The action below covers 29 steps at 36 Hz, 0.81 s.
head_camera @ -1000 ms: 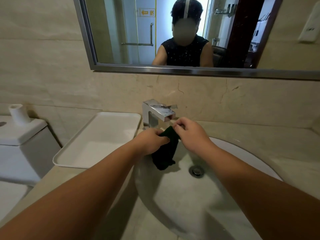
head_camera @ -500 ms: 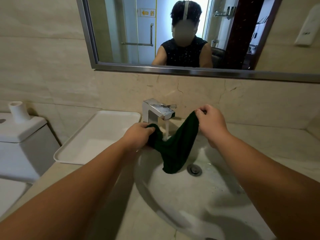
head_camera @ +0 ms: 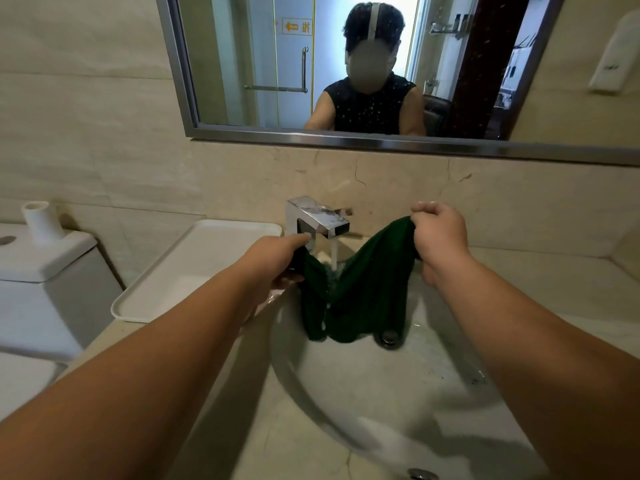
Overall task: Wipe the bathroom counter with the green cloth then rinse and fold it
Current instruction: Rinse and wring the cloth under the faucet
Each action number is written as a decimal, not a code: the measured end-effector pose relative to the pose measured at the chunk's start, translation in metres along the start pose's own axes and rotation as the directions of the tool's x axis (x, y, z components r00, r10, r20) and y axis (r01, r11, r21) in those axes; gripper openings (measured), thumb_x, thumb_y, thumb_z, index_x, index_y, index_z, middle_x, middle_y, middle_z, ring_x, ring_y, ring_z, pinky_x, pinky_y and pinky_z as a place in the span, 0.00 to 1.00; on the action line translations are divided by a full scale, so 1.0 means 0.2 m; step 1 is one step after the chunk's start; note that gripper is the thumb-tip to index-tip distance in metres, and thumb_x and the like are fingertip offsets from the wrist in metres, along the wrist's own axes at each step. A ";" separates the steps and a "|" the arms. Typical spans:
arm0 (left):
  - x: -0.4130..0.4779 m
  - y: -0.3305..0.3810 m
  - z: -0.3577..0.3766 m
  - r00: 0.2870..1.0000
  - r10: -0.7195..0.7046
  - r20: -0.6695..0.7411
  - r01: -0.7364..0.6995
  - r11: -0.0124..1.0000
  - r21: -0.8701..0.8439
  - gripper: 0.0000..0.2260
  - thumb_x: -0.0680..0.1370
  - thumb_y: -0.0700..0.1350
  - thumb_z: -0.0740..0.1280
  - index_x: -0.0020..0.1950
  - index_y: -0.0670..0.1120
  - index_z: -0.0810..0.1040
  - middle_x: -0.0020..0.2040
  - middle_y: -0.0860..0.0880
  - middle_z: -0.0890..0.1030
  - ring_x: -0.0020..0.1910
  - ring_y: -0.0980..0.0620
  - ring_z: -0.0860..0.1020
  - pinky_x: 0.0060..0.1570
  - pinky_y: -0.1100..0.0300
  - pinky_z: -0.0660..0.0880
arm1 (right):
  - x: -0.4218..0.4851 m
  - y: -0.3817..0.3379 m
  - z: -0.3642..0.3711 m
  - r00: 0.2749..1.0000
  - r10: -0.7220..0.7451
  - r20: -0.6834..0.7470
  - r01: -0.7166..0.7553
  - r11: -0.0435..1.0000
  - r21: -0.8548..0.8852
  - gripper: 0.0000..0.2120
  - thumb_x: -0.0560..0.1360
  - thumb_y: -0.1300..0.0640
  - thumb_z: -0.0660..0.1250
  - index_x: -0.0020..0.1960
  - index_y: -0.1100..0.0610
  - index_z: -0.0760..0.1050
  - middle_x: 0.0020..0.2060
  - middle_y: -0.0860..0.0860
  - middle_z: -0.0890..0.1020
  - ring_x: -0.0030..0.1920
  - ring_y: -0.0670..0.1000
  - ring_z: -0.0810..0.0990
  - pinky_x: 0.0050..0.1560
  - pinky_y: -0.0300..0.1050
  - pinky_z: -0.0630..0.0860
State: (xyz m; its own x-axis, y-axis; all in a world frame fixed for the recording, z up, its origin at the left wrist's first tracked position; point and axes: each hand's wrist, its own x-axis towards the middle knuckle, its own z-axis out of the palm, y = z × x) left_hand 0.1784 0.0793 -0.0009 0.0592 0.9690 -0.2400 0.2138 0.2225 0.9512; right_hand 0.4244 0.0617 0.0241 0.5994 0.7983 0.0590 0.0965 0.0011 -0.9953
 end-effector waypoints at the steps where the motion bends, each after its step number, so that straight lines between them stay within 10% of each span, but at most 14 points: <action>1: -0.01 0.00 0.00 0.998 -0.024 0.049 0.027 0.999 -0.045 0.20 0.80 0.56 0.72 0.60 0.40 0.83 0.50 0.41 0.86 0.38 0.46 0.82 0.34 0.58 0.72 | -0.01 0.01 0.01 1.000 0.016 0.026 -0.016 1.000 0.009 0.12 0.79 0.64 0.62 0.53 0.50 0.81 0.51 0.53 0.84 0.52 0.56 0.83 0.52 0.52 0.84; 8: -0.02 0.02 0.00 0.980 -0.030 0.194 0.057 0.989 -0.138 0.16 0.78 0.29 0.71 0.62 0.39 0.71 0.58 0.32 0.81 0.42 0.42 0.85 0.39 0.56 0.86 | -0.08 0.04 0.06 0.968 0.091 0.233 -0.102 0.994 0.034 0.13 0.81 0.64 0.61 0.49 0.55 0.83 0.51 0.59 0.85 0.50 0.59 0.86 0.46 0.55 0.86; 16: 0.01 0.00 0.06 0.977 0.212 0.003 -0.195 0.897 0.396 0.05 0.82 0.44 0.70 0.52 0.42 0.81 0.47 0.42 0.83 0.43 0.47 0.79 0.42 0.55 0.77 | -0.17 0.02 0.13 0.886 0.182 0.426 -0.196 0.981 -0.012 0.21 0.79 0.69 0.51 0.61 0.60 0.80 0.37 0.55 0.79 0.24 0.45 0.79 0.42 0.52 0.85; 23: -0.01 -0.01 0.10 0.963 0.266 0.043 -0.268 0.926 0.266 0.06 0.79 0.37 0.72 0.55 0.45 0.82 0.51 0.42 0.84 0.53 0.43 0.83 0.58 0.46 0.83 | -0.18 0.10 0.19 0.830 0.133 0.541 -0.160 0.987 0.003 0.18 0.82 0.69 0.60 0.68 0.58 0.77 0.47 0.59 0.87 0.46 0.56 0.86 0.57 0.62 0.84; 29: 0.00 -0.02 0.12 0.955 0.202 0.217 -0.235 0.962 0.136 0.15 0.78 0.33 0.73 0.62 0.47 0.79 0.57 0.41 0.84 0.54 0.42 0.86 0.54 0.47 0.85 | -0.17 0.16 0.23 0.883 0.103 0.458 -0.102 0.994 -0.027 0.11 0.77 0.67 0.70 0.52 0.54 0.74 0.54 0.62 0.84 0.51 0.58 0.87 0.48 0.55 0.87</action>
State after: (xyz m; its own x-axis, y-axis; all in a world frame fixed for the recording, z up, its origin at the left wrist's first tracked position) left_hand 0.2012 0.0764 -0.0104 0.3110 0.9471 -0.0789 0.3250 -0.0279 0.9453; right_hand 0.3705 0.0613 -0.0135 0.1750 0.9809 -0.0853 0.0562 -0.0964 -0.9938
